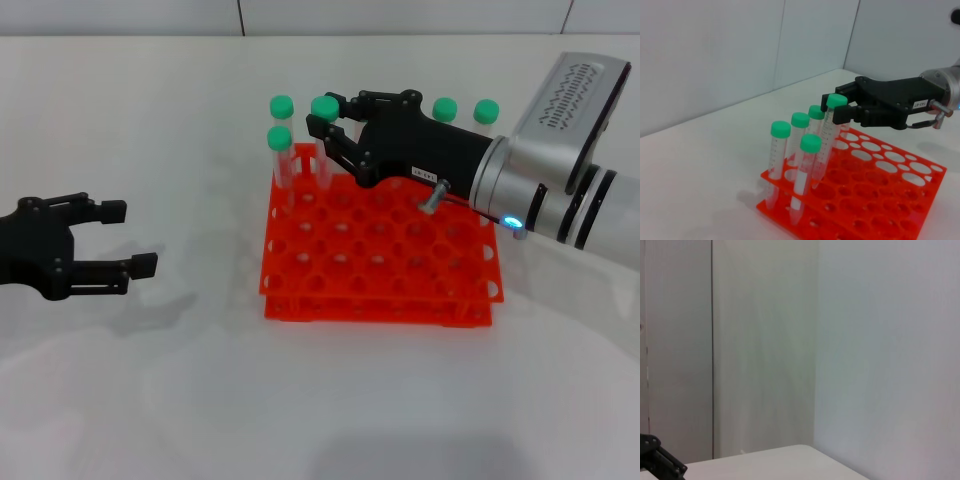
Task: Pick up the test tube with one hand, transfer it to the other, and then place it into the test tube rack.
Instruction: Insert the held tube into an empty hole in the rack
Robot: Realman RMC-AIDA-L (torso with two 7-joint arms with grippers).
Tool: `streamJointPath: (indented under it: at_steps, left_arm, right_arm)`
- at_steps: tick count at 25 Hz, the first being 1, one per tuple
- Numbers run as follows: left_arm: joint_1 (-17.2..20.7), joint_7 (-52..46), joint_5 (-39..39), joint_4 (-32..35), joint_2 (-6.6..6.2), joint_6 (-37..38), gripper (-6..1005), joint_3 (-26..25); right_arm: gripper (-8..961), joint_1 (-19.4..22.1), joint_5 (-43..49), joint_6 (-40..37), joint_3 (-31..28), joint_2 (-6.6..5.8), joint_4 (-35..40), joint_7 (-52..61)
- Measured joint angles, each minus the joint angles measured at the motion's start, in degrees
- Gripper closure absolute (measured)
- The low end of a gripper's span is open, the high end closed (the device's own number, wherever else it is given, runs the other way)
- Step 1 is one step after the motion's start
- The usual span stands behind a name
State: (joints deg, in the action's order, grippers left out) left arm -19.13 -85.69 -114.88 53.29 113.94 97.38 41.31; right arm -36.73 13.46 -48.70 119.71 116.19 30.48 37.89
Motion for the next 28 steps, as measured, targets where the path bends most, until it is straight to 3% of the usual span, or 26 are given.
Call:
streamJointPath:
  at_steps: [28]
  left_arm:
    - [-0.47,0.35,-0.08,-0.91,-0.04,-0.17,135,0.0]
  right_arm:
    - [690,0.48,-2.24,0.72,1.47,0.0,-0.69,0.51]
